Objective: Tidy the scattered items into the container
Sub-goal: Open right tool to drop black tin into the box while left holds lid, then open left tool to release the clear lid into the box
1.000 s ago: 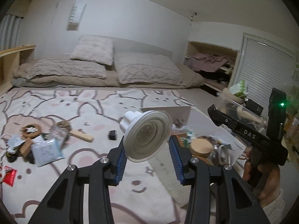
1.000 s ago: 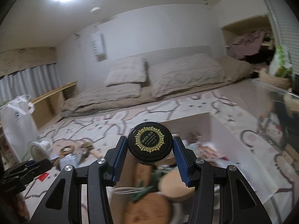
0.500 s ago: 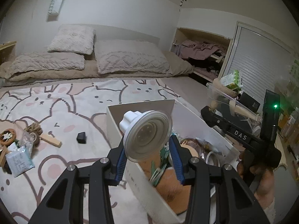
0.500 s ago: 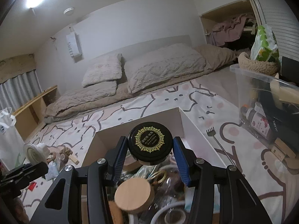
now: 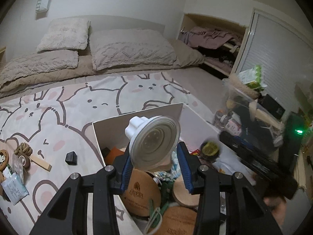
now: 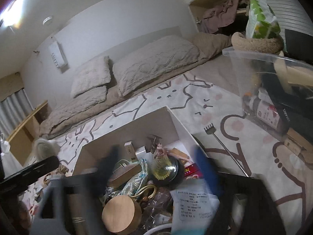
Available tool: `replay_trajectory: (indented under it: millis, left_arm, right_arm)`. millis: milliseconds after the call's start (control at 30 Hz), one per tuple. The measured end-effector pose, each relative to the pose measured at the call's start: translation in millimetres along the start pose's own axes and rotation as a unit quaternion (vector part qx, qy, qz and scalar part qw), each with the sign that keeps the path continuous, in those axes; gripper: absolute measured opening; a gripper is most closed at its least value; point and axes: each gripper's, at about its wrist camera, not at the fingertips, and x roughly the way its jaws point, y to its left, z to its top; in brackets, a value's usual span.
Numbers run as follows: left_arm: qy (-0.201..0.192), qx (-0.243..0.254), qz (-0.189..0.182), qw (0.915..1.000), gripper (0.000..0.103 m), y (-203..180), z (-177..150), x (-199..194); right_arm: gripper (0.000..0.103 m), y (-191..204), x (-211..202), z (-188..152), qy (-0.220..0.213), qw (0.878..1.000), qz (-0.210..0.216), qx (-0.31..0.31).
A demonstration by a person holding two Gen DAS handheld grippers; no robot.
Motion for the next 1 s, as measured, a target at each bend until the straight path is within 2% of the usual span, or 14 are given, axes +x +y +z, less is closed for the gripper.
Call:
replay_trajectory:
  millis: [67, 167, 467, 800, 1000]
  left_arm:
    - [0.01, 0.005, 0.013, 0.9998, 0.043, -0.2, 3.7, 11.3]
    - [0.028, 0.009, 0.026, 0.9992, 0.043, 0.0, 7.6, 27.1]
    - [0.079, 0.01, 0.059, 0.9951, 0.043, 5.8, 16.0, 71.6]
    - [0.114, 0.004, 0.097, 0.9887, 0.043, 19.0, 17.6, 101.1]
    - [0.13, 0.01, 0.107, 0.9857, 0.043, 21.1, 12.2, 109.1]
  right_arm:
    - [0.1, 2.1, -5.3, -1.2, -0.011, 1.0, 0.013, -0.007]
    - [0.1, 1.0, -1.4, -0.9, 0.0, 1.0, 0.008, -0.002]
    - [0.1, -7.0, -0.1, -1.6, 0.006, 0.999, 0.03, 0.017]
    - [0.1, -1.0, 2.1, -2.4, 0.011, 1.0, 0.021, -0.002]
    - [0.1, -0.4, 4.1, -2.3, 0.016, 0.999, 0.027, -0.006]
